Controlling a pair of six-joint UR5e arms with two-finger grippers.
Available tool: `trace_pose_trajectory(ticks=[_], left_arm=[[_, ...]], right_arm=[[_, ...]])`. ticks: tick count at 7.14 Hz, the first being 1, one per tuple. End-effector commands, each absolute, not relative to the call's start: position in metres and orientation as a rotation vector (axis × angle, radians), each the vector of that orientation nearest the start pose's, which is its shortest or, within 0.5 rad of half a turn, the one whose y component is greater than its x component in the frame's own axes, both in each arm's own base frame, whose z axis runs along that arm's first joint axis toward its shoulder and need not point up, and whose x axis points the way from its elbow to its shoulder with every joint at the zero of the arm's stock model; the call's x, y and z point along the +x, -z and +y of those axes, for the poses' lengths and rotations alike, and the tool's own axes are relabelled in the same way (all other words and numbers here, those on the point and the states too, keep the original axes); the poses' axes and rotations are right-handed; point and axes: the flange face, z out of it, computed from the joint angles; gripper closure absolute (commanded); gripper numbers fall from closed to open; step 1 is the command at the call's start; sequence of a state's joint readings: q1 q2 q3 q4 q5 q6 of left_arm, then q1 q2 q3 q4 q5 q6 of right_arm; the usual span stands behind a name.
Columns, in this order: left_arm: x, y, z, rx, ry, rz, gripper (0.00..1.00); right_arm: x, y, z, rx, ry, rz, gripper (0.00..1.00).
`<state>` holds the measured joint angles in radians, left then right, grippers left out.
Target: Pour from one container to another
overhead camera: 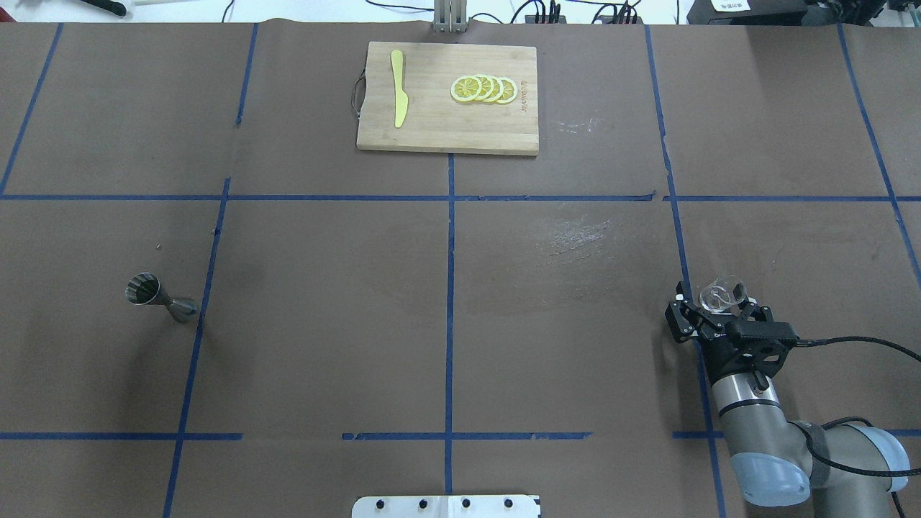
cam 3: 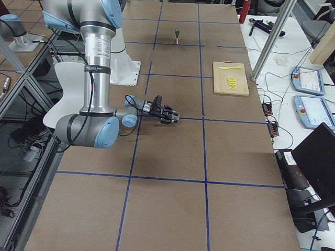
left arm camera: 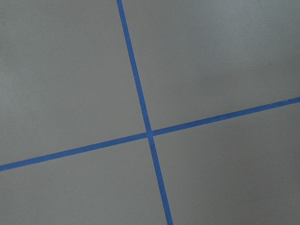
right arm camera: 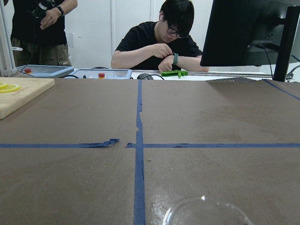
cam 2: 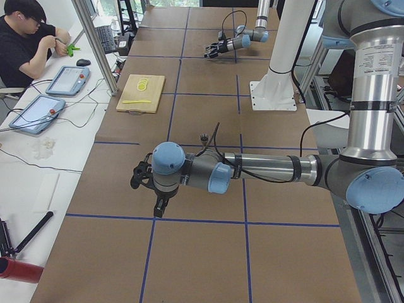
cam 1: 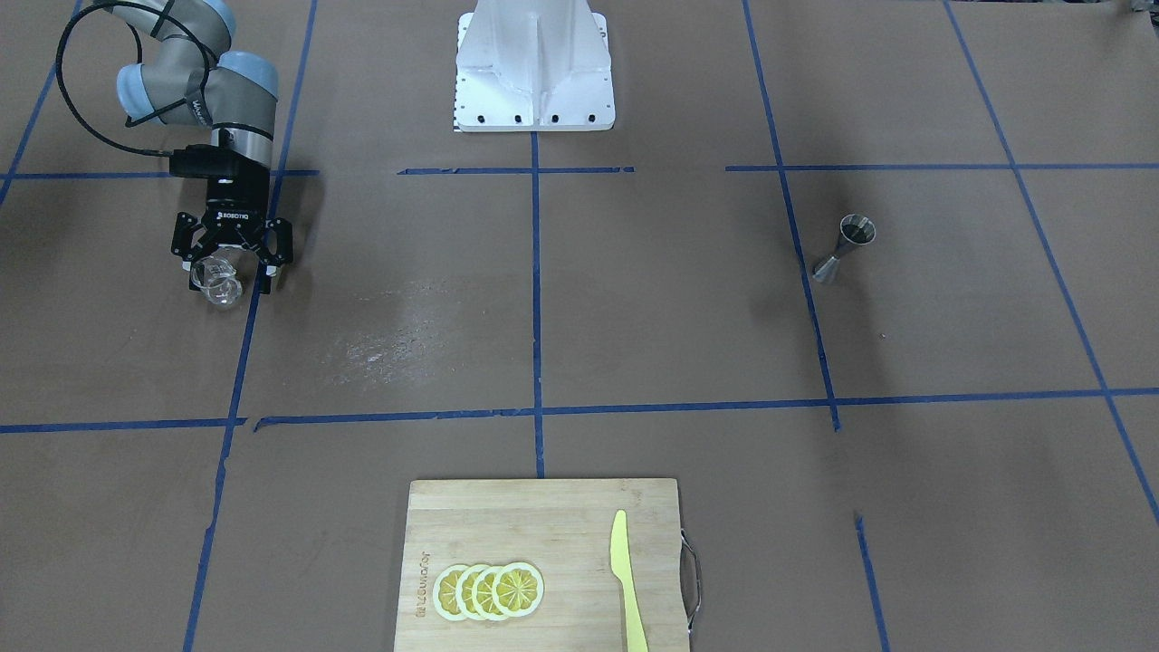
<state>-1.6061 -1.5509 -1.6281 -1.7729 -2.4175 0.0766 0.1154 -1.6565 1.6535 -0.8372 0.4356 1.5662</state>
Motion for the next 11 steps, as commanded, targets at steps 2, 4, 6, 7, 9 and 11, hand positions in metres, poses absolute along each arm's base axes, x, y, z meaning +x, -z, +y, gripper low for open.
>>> trace_pose_trajectory(ticks=[2,4,6,7,9,11], left_arm=[[-0.076,-0.613,-0.494,0.273,-0.141,0.829,0.00],[-0.076,-0.612,-0.494,0.275,-0.142,0.830,0.00],[-0.076,-0.610,-0.494,0.277,-0.143,0.830,0.00],[-0.076,-0.610,-0.494,0.278,-0.143,0.832,0.00],[-0.076,-0.610,-0.494,0.278,-0.143,0.833,0.00],[-0.076,-0.609,-0.494,0.279,-0.144,0.833,0.00]], right_arm=[[-0.434,-0.543,-0.275,1.122,-0.520,-0.603,0.00],[-0.432,-0.544,-0.276,1.124,-0.521,-0.601,0.00],[-0.429,-0.541,-0.276,1.134,-0.527,-0.601,0.00],[-0.423,-0.547,-0.276,1.142,-0.521,-0.586,0.00],[-0.419,-0.553,-0.276,1.149,-0.514,-0.571,0.00],[-0.417,-0.536,-0.277,1.161,-0.524,-0.588,0.00]])
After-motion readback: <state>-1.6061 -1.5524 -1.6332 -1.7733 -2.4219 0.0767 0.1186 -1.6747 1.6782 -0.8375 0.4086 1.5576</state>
